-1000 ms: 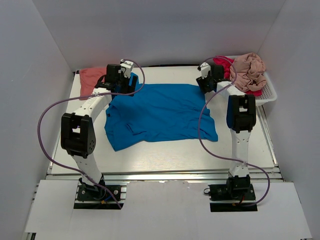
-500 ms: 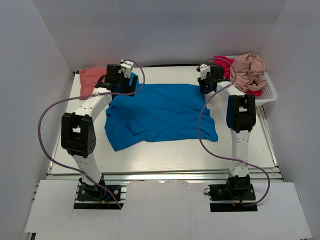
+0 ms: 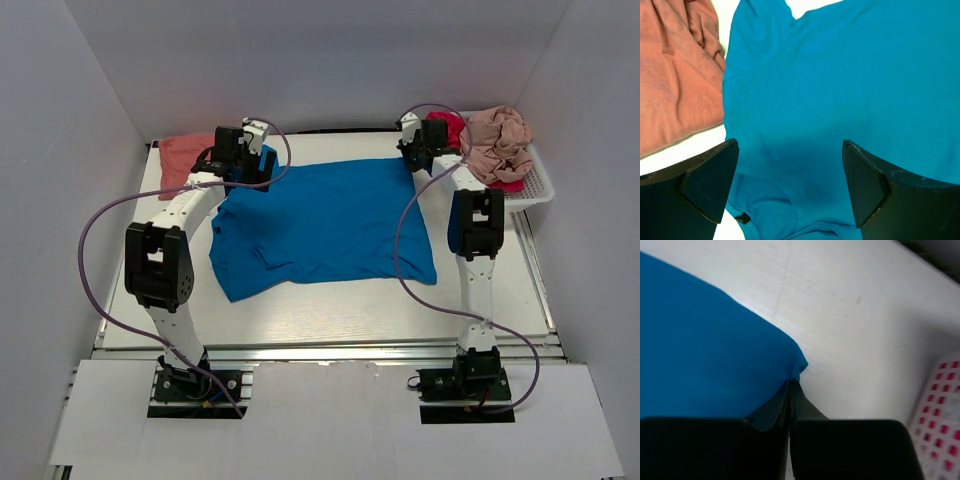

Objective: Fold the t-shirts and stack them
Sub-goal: Flatten out the tshirt

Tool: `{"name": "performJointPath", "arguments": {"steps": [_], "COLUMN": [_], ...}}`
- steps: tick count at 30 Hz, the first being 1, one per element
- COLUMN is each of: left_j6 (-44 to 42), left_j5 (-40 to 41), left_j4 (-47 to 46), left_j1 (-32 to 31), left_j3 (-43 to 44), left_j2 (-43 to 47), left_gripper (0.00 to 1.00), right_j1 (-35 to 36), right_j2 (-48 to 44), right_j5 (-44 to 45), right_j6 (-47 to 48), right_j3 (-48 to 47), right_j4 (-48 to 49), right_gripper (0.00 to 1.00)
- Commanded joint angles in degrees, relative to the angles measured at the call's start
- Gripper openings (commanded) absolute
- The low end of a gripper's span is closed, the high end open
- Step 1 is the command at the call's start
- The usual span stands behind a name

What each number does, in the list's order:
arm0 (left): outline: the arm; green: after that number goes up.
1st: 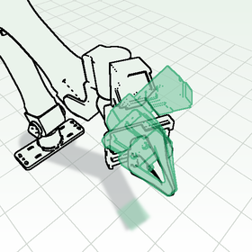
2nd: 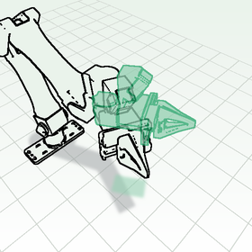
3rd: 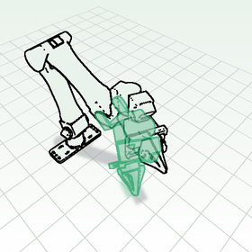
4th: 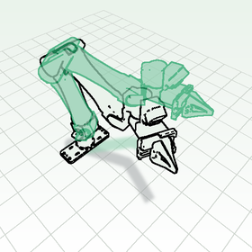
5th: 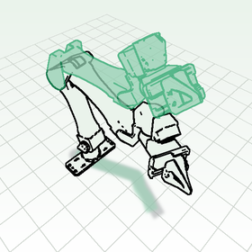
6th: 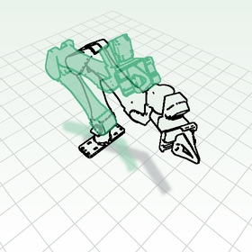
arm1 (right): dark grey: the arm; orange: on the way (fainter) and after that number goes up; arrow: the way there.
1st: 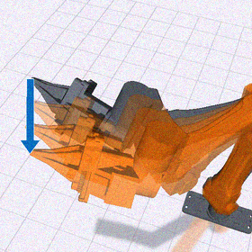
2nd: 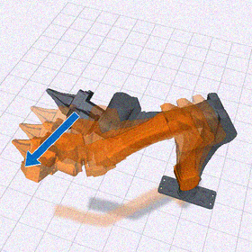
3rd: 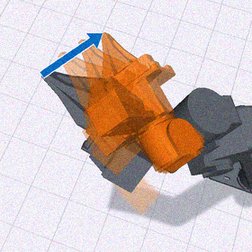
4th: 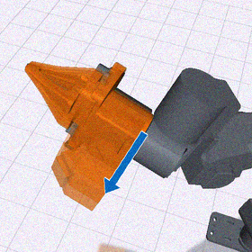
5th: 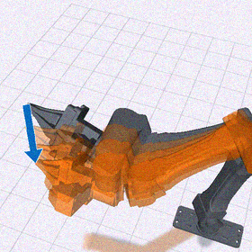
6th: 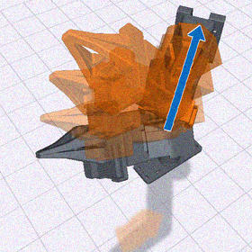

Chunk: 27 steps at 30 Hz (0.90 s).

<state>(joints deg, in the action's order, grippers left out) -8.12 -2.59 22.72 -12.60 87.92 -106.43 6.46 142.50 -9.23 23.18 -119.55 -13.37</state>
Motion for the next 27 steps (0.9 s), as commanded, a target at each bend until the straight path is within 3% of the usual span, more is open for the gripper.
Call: {"name": "performJointPath", "arguments": {"steps": [1, 2, 3, 4, 5, 7, 12, 16, 19, 23, 27], "left_j6": [-0.23, -0.23, -0.23, -0.32, -0.49, -0.76, -2.33, -4.88, -6.11, -6.65, -5.85], "left_j5": [-0.4, -0.4, -0.4, -0.4, -0.22, 0.48, 1.09, 6.78, 11.8, 14.46, 11.56], "left_j4": [0.31, 0.31, 0.31, 0.22, 0.13, -0.04, 2.67, 7.59, 7.17, 7.51, 10.58], "left_j1": [-0.32, -0.32, -0.32, -0.32, -0.32, -0.23, -0.32, -0.32, -0.15, 0.29, 0.91], "left_j3": [1.2, 0.94, 0.85, 0.68, 0.41, 0.32, 1.46, -0.63, -9.65, -20.31, -25.42], "left_j2": [2.1, 2.11, 2.63, 2.89, 3.16, 4.12, 7.64, 12.64, 19.75, 29.33, 32.16], "left_gripper": [0.93, 0.93, 0.93, 0.93, 0.93, 0.93, 0.95, 0.97, 0.98, 0.98, 0.98], "right_j1": [-1.27, -1.19, -1.27, -1.27, -1.27, -1.27, -1.36, -1.19, 0.48, 4.43, 8.91], "right_j2": [1.38, 1.12, 0.77, -0.89, -2.21, -6.85, -19.07, -32.85, -42.16, -55.72, -65.39], "right_j5": [4.83, 5.27, 5.63, 5.89, 5.89, 4.41, -0.16, -10.33, -14.23, -12.48, -9.57], "right_j6": [2.39, 2.57, 2.75, 2.4, 2.22, 2.05, 0.03, -3.22, -3.23, -2.44, -2.78], "right_j3": [-5.17, -4.74, -3.95, -2.63, 1.55, 5.97, 17.83, 22.86, 29.76, 46.48, 53.97], "right_j4": [4.22, 4.83, 5.45, 7.37, 8.61, 11.5, 12.14, 2.23, -7.1, -3.79, -2.98], "right_gripper": [0.0, 0.03, 0.18, 0.39, 0.68, 0.79, 0.81, 0.78, 0.77, 0.77, 0.77]}}
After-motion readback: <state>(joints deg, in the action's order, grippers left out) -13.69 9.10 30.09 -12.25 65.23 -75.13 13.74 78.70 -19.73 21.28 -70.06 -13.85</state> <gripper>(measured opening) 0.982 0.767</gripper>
